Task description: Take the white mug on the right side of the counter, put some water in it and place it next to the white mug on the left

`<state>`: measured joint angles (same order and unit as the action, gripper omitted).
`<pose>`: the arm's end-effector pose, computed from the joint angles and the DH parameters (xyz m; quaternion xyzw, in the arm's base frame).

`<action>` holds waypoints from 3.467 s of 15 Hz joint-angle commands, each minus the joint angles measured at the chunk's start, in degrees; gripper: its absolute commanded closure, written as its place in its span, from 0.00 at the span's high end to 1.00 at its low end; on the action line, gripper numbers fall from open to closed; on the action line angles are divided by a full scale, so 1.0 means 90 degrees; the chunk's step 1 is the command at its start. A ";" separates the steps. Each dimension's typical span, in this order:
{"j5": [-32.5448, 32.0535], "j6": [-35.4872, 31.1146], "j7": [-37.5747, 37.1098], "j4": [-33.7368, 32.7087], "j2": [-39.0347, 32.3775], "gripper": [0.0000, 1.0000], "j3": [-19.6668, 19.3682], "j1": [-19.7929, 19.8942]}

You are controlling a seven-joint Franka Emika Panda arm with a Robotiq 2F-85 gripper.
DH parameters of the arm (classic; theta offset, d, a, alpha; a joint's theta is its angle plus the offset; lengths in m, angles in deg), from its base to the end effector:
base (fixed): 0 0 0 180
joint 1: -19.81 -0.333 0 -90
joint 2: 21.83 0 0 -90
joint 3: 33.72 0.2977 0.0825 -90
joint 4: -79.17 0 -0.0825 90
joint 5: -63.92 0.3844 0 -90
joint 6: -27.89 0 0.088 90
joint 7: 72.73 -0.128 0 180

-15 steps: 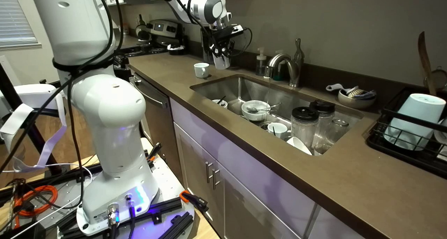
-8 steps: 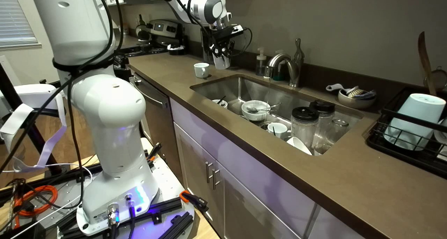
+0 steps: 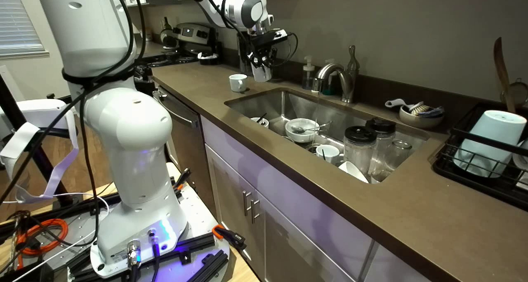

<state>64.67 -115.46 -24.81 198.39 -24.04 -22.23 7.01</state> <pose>0.5419 0.2439 0.4118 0.7962 0.5742 0.1882 0.0306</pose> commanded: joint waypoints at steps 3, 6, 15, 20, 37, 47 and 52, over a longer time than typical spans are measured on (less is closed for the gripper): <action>-0.0016 0.0008 -0.0020 -0.0012 -0.0006 0.10 0.0056 0.0050; 0.0032 0.0057 0.0046 -0.0099 -0.0082 0.04 0.0084 0.0031; -0.0009 0.0392 0.0252 -0.0599 -0.0516 0.04 0.0239 0.0056; 0.0020 0.0566 0.0485 -0.0984 -0.0747 0.04 0.0312 0.0076; -0.0002 0.0808 0.1015 -0.1950 -0.1680 0.04 0.0547 0.0101; 0.0007 0.1024 0.1441 -0.2381 -0.2034 0.04 0.0615 0.0121; 0.0061 0.1071 0.1776 -0.2575 -0.2253 0.04 0.0650 0.0152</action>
<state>64.51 -107.34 -11.98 178.34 -43.25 -17.83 7.03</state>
